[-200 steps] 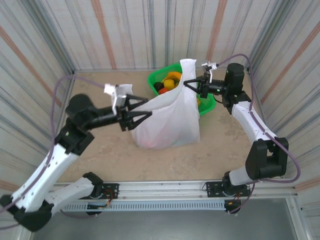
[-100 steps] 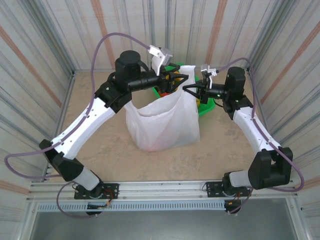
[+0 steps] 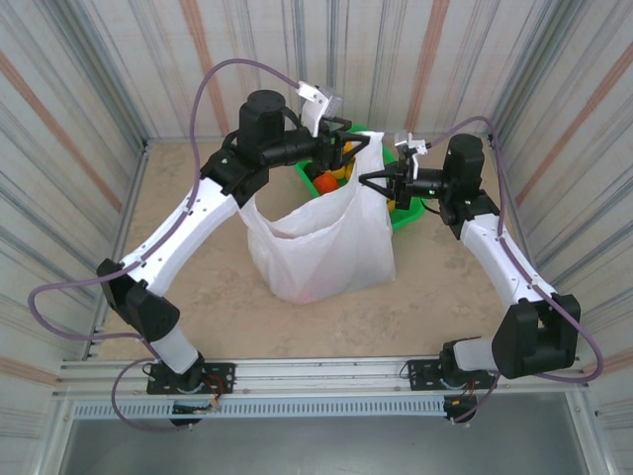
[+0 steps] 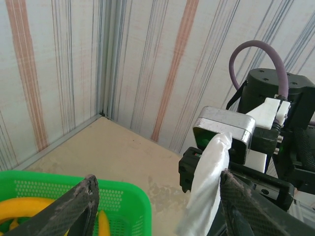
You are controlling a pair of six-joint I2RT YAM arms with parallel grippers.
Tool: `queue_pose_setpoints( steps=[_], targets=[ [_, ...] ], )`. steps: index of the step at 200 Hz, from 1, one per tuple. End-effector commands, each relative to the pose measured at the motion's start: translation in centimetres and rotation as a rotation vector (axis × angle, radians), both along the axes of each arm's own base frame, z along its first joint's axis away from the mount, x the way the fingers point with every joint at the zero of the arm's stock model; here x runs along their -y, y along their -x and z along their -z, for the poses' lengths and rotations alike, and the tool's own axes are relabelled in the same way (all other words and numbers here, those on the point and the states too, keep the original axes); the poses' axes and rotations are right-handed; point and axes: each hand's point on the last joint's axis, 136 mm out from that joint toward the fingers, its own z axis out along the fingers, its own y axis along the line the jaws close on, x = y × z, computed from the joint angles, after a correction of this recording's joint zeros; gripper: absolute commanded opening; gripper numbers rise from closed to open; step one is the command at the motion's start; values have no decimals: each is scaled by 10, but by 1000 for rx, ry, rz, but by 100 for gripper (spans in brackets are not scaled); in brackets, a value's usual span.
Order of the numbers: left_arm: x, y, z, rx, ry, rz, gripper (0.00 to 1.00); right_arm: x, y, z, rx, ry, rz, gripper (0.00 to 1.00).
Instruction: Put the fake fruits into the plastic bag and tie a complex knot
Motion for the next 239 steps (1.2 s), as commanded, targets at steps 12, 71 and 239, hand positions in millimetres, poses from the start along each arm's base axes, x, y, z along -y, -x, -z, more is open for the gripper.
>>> queue_pose_setpoints(
  steps=[12, 71, 239],
  targets=[
    [8, 9, -22, 36, 71, 107, 62, -4, 14, -9, 52, -4, -45, 0],
    [9, 24, -29, 57, 92, 211, 13, -4, 11, -12, 40, -3, -28, 0],
    [-9, 54, -40, 87, 148, 390, 0, -17, 16, -63, 103, -30, -149, 74]
  ],
)
